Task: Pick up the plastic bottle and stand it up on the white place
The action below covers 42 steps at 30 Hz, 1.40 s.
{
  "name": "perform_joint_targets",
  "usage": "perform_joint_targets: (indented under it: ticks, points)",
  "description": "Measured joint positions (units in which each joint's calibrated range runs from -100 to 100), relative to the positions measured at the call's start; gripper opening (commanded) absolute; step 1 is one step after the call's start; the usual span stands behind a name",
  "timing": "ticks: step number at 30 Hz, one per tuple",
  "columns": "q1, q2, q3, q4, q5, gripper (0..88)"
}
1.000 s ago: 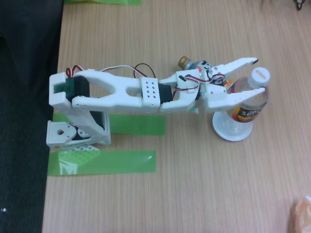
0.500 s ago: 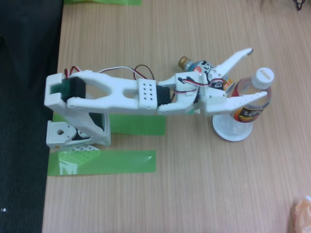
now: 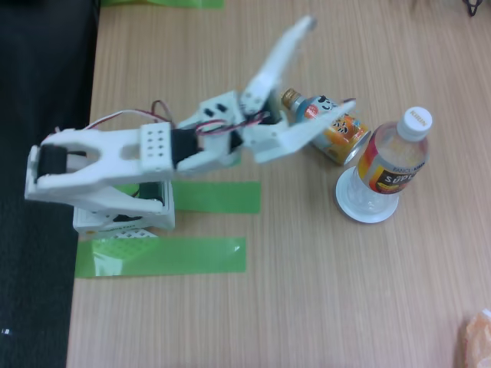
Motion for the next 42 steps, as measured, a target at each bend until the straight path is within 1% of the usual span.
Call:
perform_joint_targets:
  ticks: [4,7,14,16,18,20,24,26,28,35,42]
  points:
    - [2.91,-7.24,4.97,-4.84,-13.04,41.5]
    - [4.71,-11.70,8.86,-9.52,-19.66,41.5]
    - [8.29,-26.52,19.79,-23.53,-28.92,41.5]
    - [8.97,-31.57,22.96,-28.38,-31.55,40.3]
    - [10.61,-36.11,25.67,-33.05,-34.17,34.8]
    - [12.03,-39.14,27.47,-38.15,-36.28,26.3]
    - [14.49,-39.98,28.74,-46.05,-37.64,12.1]
    - [14.87,-40.07,28.92,-50.30,-37.64,7.2]
    - [15.99,-40.07,29.28,-53.70,-37.64,4.4]
    - [22.04,-40.07,32.90,-68.22,-37.64,3.2]
    - [29.88,-40.07,32.90,-71.03,-37.64,3.2]
